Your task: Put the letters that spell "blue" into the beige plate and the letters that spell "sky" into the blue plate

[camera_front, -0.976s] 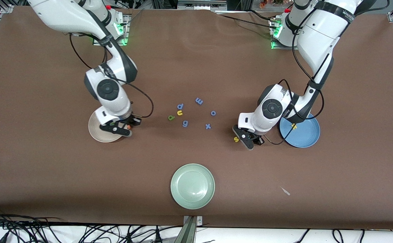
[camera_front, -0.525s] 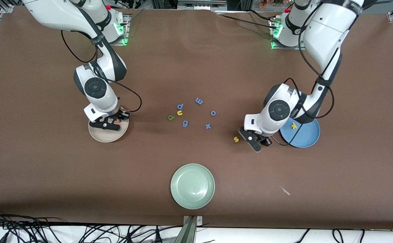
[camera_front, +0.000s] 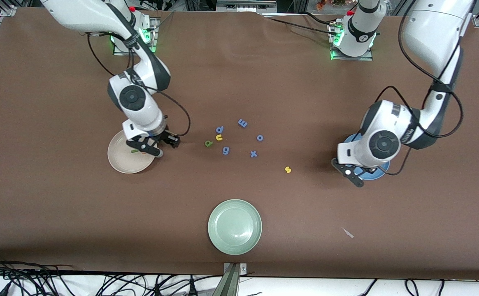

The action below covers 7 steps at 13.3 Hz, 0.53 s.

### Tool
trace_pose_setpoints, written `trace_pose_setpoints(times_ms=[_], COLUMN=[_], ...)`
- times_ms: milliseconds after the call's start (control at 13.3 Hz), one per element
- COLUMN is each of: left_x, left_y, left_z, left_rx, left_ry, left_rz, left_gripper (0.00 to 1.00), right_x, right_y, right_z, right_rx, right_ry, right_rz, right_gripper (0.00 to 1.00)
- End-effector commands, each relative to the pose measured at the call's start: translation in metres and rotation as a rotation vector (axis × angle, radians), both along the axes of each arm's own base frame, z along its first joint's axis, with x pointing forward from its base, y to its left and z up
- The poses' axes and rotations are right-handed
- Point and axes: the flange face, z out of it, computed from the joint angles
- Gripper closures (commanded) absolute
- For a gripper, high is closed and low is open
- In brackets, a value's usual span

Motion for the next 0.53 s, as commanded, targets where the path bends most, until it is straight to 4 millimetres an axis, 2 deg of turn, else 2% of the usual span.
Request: trace_pose_setpoints(times_ms=[0,75,150,300,450], left_x=[-0.013,-0.013,-0.012,-0.011,-0.004], left_y=[0.024,0.025,0.023,-0.002,-0.031], left_z=[-0.011,-0.011,-0.006,0.011,0.03], left_rx=[0.018,0.019,0.019,0.004,-0.024], left_ry=[0.037,0.037,0.032,0.008,-0.036], left_rz=[-0.002,0.005,0.007,-0.02,-0.028], left_gripper=[0.71,0.2,0.0,0.0,0.0], right_x=[0.006,0.004,-0.003,-0.014,-0.023], right_y=[0.044,0.06,0.072,0.094,0.107], right_z=[-0.014,-0.016,-0.024,-0.033,-0.046], right_rx=[0.048,0.056,0.056,0.071,0.069], right_ry=[0.025,0.023,0.032,0.031,0.016], right_rz=[-0.133,-0.178,-0.201,-0.213,-0.227], right_gripper=[0.33,0.33,0.33,0.33,0.33])
